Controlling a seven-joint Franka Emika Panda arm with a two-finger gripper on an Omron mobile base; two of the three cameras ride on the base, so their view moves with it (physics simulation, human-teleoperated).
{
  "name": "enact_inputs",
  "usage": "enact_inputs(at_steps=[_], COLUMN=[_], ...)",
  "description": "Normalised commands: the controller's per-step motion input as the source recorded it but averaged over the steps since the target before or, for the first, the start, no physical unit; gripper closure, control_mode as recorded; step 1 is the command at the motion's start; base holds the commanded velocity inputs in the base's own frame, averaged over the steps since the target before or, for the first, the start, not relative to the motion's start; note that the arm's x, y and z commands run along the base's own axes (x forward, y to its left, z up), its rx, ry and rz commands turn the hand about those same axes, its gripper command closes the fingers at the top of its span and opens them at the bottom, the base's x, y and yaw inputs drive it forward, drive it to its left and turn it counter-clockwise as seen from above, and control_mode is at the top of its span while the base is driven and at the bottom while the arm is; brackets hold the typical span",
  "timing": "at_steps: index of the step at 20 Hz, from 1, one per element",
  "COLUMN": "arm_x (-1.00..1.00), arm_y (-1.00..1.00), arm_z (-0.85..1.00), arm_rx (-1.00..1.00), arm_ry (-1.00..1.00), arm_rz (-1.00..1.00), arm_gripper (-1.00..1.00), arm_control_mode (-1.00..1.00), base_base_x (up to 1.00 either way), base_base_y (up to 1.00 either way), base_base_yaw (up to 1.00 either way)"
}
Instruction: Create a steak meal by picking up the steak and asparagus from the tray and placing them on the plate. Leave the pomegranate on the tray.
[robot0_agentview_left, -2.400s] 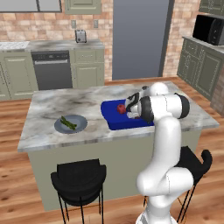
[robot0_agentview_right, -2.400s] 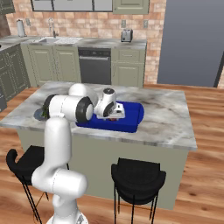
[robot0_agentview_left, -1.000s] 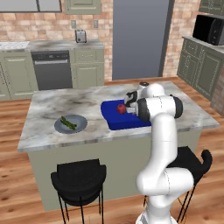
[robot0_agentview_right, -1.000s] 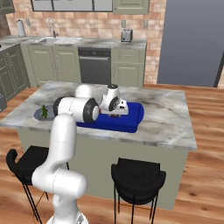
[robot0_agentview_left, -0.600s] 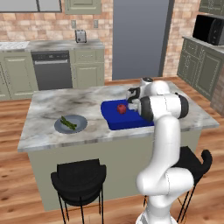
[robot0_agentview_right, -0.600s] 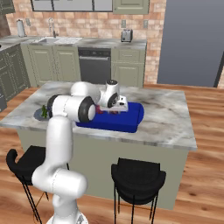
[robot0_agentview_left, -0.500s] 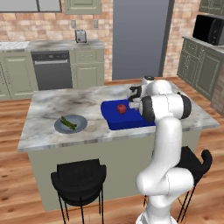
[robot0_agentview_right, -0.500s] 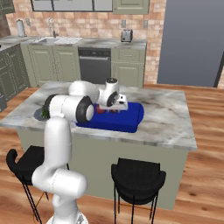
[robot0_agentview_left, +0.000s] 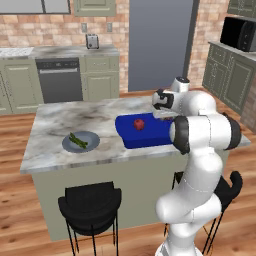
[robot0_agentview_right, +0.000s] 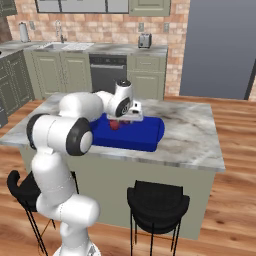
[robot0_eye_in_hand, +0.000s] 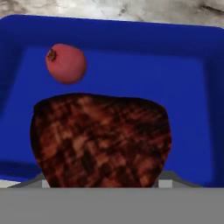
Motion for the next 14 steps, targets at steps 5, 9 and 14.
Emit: enact_inputs(at_steps=[5, 9, 14], arm_x=[-0.38, -0.21, -0.18], arm_y=[0.46, 0.75, 0.93], arm_z=[0.56, 0.14, 0.00], arm_rx=[0.06, 0.01, 0.00], arm_ry=[0.00, 0.00, 0.03], arm_rz=[0.12, 0.16, 0.17], arm_gripper=[1.00, 1.00, 1.00], arm_control_mode=[-1.00, -1.00, -1.00], base_base_x=[0.00, 0.00, 0.00], base_base_y=[0.00, 0.00, 0.00], base_base_yaw=[0.00, 0.00, 0.00])
